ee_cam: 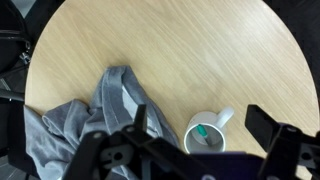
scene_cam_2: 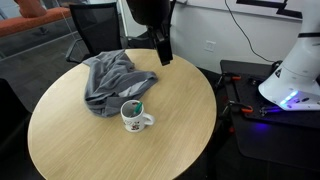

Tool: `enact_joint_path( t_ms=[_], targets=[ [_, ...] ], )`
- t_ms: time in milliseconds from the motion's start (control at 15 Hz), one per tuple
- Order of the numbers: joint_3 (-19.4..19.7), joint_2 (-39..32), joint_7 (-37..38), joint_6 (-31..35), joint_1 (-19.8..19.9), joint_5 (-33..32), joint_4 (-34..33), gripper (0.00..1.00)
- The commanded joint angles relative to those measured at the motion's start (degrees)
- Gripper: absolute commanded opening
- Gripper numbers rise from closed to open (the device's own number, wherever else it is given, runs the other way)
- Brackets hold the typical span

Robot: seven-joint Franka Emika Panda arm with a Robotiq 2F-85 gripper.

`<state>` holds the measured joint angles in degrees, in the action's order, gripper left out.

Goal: Take the pen out of the mug and put it on the bottle

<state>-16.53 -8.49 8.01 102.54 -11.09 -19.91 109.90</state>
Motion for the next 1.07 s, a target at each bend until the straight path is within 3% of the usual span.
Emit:
enact_joint_path(
  t_ms=[0, 333, 1000],
  targets=[
    [1.6, -0.3, -0.2, -0.1, -1.6, 0.2, -0.3, 1.00],
    [1.6, -0.4, -0.2, -0.1, -1.6, 0.3, -0.7, 1.00],
    [4.5, -15.4, 1.9, -7.9, -6.6, -4.7, -17.9, 1.00]
  ],
)
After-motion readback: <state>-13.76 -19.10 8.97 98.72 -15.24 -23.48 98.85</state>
